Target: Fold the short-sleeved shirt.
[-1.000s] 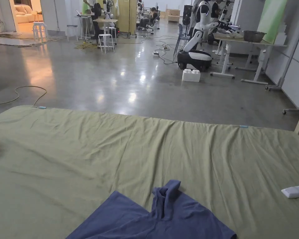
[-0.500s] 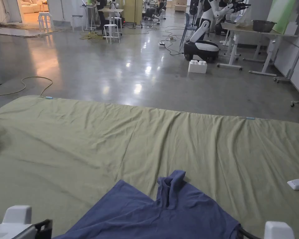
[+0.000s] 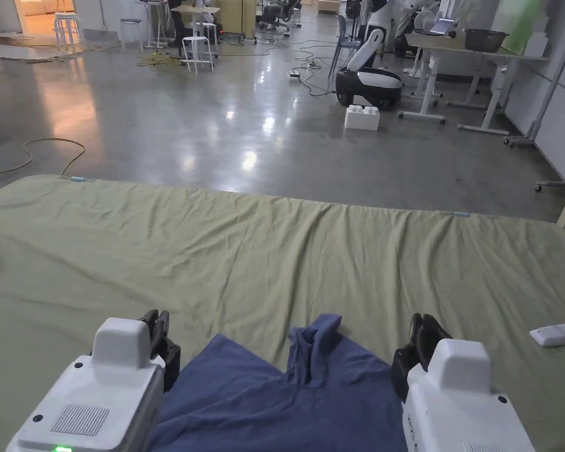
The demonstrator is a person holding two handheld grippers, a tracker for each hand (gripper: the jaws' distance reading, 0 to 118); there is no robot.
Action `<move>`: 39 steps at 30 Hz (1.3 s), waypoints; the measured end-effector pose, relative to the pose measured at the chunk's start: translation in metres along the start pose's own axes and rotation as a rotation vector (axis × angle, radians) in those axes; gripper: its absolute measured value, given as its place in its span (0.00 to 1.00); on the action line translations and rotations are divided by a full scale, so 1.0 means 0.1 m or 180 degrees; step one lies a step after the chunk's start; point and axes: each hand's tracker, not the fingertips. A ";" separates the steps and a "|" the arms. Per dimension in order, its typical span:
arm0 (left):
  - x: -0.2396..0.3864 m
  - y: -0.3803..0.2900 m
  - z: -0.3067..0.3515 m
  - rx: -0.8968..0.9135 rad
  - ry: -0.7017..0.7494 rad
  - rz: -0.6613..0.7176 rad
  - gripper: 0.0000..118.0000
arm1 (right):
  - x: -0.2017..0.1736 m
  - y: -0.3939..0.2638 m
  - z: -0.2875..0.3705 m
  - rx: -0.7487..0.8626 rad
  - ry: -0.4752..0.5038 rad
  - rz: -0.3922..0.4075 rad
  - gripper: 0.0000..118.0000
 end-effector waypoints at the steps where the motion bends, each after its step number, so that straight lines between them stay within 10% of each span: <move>1: 0.03 0.02 0.01 -0.0012 0.0021 0.0002 0.05 | 0.00 0.00 0.00 0.0012 0.0023 -0.0027 0.06; 12: -0.22 -0.14 -0.06 -0.0197 0.0063 -0.0001 0.04 | 0.04 -0.10 -0.08 -0.0097 -0.0042 0.0064 0.02; 23: -1.54 -0.94 -0.49 -0.1994 0.0302 0.0438 0.06 | 0.10 -0.41 -0.23 -0.0553 0.0030 0.0047 0.02; 29: -1.73 -1.39 -0.68 -0.2641 0.0286 0.0921 0.66 | 0.05 -0.54 -0.35 -0.0766 0.0099 0.0074 0.02; 39: -1.63 -1.82 -0.83 -0.2915 0.0466 0.0715 0.64 | 0.01 -0.72 -0.49 -0.0986 0.0103 0.0176 0.02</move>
